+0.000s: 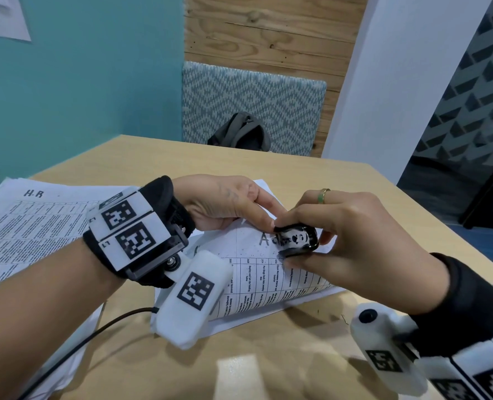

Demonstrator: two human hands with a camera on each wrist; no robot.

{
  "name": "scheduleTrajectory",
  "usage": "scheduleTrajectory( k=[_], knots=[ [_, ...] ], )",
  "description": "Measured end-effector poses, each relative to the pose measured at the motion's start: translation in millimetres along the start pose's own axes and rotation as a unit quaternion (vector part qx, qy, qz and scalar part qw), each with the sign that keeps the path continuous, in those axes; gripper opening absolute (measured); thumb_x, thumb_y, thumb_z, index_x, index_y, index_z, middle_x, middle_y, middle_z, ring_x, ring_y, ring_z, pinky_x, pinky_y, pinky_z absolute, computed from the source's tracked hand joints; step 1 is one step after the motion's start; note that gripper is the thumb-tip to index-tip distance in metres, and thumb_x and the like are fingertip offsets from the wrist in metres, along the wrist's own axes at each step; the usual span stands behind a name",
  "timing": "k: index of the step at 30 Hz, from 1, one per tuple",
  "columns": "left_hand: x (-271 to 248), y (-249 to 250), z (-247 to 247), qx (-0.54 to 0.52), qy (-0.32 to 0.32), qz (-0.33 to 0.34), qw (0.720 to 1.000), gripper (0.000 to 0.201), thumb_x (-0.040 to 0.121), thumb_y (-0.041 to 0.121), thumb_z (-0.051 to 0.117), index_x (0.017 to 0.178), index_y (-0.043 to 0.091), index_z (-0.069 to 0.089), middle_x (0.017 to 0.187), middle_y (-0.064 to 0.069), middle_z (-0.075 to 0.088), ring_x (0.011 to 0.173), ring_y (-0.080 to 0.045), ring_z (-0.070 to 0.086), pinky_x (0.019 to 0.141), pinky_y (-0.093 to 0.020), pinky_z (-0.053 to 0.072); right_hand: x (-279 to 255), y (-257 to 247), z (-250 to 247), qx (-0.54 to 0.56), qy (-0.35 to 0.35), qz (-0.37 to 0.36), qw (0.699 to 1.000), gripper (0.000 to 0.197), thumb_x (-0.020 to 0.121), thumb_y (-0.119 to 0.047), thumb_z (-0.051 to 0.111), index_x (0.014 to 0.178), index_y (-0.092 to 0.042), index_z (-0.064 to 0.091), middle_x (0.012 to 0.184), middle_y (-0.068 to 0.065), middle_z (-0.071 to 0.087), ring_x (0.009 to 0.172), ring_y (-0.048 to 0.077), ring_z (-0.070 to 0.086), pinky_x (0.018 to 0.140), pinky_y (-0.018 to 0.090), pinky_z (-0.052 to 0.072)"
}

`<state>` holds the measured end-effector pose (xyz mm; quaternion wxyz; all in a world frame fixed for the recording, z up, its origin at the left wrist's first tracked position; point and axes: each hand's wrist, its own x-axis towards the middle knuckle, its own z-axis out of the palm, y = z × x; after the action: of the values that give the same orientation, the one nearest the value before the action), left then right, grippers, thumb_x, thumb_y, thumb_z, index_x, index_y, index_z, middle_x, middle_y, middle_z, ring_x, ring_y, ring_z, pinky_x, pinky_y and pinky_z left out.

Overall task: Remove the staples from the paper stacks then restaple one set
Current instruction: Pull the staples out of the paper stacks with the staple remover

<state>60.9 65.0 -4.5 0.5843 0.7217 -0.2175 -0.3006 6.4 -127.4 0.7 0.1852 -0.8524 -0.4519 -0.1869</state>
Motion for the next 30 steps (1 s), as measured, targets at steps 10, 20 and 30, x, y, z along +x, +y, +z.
scheduleTrajectory(
  k=[10, 20, 30],
  knots=[
    [-3, 4, 1, 0.004, 0.002, 0.014, 1.000, 0.020, 0.071, 0.004, 0.059, 0.071, 0.016, 0.075, 0.075, -0.002, 0.071, 0.072, -0.011, 0.065, 0.073, -0.018, 0.053, 0, 1, 1, -0.002, 0.035, 0.009, 0.999, 0.024, 0.062, -0.023, 0.074, 0.085, -0.015, 0.073, 0.068, -0.004, 0.060, 0.060, 0.014, 0.051, 0.051, 0.035, 0.045],
    [-9, 8, 7, 0.000, 0.013, 0.040, 0.999, 0.020, 0.067, -0.006, 0.070, 0.078, 0.011, 0.072, 0.076, -0.008, 0.072, 0.064, -0.015, 0.068, 0.061, -0.022, 0.056, 2, 1, -7, 0.072, 0.067, 0.048, 0.994, 0.029, 0.056, -0.026, 0.079, 0.083, -0.016, 0.074, 0.070, -0.008, 0.065, 0.068, 0.009, 0.056, 0.058, 0.015, 0.043],
    [-8, 15, 18, -0.042, 0.076, 0.049, 0.995, 0.015, 0.066, -0.001, 0.070, 0.079, 0.005, 0.067, 0.073, -0.009, 0.068, 0.060, -0.016, 0.065, 0.062, -0.023, 0.055, -1, -2, -11, 0.077, 0.135, 0.093, 0.984, 0.028, 0.055, -0.028, 0.078, 0.081, -0.018, 0.074, 0.073, -0.011, 0.067, 0.072, 0.004, 0.061, 0.061, 0.010, 0.044]
  ],
)
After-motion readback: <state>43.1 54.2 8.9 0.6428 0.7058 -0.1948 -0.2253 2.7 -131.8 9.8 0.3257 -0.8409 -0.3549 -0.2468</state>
